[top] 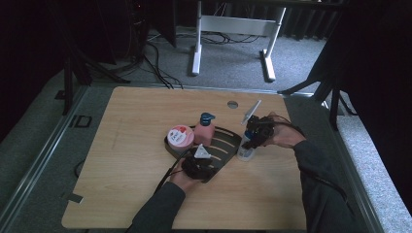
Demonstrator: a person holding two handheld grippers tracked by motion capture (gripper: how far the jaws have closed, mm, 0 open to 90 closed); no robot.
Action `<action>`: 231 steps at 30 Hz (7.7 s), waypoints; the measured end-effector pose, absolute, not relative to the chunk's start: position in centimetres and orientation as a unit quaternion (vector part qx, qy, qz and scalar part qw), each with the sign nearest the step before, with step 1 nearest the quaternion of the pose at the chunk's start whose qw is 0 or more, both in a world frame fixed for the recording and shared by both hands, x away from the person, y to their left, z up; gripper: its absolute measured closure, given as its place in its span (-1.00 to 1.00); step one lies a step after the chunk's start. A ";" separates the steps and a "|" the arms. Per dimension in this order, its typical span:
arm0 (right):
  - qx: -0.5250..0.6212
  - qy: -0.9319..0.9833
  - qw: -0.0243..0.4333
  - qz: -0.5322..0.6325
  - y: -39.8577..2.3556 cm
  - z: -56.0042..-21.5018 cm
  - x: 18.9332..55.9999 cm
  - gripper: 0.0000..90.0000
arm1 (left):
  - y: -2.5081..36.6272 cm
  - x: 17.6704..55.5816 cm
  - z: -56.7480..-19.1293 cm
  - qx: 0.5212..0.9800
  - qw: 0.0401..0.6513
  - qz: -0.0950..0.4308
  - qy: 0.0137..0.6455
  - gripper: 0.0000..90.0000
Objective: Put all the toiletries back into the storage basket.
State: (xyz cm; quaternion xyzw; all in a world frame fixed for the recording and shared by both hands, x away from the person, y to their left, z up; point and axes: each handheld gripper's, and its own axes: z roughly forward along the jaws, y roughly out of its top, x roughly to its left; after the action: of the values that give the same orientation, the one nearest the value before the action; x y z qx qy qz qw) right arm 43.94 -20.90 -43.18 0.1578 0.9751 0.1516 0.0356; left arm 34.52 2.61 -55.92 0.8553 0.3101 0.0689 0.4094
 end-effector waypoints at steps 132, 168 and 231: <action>0.035 0.990 0.021 0.137 -16.5 -43.4 38.4 0.23 | 6.9 32.3 -55.9 0.840 0.406 0.096 0.346 0.23; 0.001 0.988 0.013 0.154 -12.7 -43.1 38.1 0.23 | 6.9 31.7 -56.0 0.843 0.404 0.106 0.339 0.12; 0.066 0.986 0.051 0.147 -12.2 -42.7 43.4 0.23 | 6.9 31.7 -56.0 0.839 0.411 0.098 0.345 0.01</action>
State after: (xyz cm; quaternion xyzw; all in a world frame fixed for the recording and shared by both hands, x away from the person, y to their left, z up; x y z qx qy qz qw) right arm 43.36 -12.22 -42.67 0.0662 0.9857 0.1466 0.0511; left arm 31.68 6.93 -56.03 0.8385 0.3446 0.0980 0.4105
